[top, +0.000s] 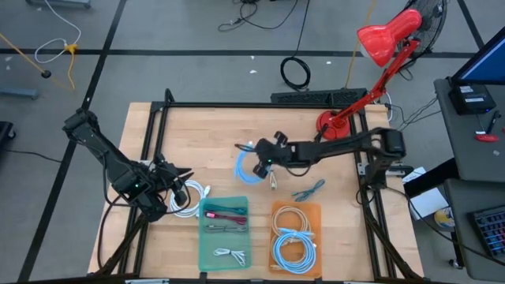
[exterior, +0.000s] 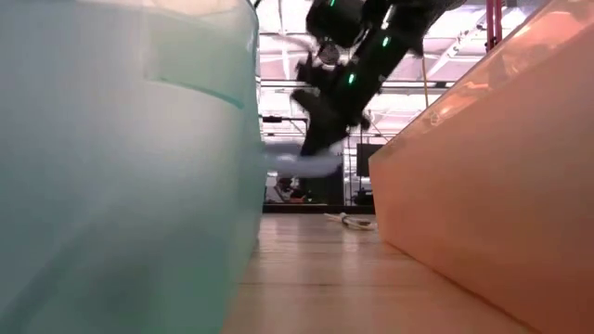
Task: Pick & Place USB Port
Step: Put the blue video cable into the orange bin
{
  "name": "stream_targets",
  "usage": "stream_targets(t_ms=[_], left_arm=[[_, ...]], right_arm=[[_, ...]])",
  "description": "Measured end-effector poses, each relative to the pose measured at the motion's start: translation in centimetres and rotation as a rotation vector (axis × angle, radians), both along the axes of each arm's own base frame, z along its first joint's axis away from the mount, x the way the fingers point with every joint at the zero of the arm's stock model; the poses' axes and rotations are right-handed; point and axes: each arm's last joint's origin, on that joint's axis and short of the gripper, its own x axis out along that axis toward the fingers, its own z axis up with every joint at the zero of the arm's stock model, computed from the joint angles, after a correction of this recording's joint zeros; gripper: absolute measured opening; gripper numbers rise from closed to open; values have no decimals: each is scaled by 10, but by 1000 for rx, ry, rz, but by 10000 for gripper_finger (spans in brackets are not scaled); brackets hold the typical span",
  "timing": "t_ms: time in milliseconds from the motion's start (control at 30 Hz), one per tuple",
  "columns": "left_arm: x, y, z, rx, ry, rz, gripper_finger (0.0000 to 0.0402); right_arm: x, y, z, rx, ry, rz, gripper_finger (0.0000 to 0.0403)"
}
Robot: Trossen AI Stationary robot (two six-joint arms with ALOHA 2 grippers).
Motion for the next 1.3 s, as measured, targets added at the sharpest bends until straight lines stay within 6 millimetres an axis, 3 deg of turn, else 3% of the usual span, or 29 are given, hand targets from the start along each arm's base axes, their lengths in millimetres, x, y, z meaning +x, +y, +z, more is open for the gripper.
stream_targets(t_ms=[233, 400, 1000, 1300], left_arm=[[0, 0, 0, -7, 8, -3, 74], [0, 0, 0, -7, 8, -3, 74], [0, 0, 0, -9, 8, -3, 74], [0, 0, 0, -10, 8, -3, 74]], right_arm=[[-27, 11, 59, 1, -184, -129, 9], [-49, 31, 78, 93, -204, -150, 8], [-84, 124, 75, 345, -131, -61, 8], [-113, 168, 69, 445, -66, -82, 8]])
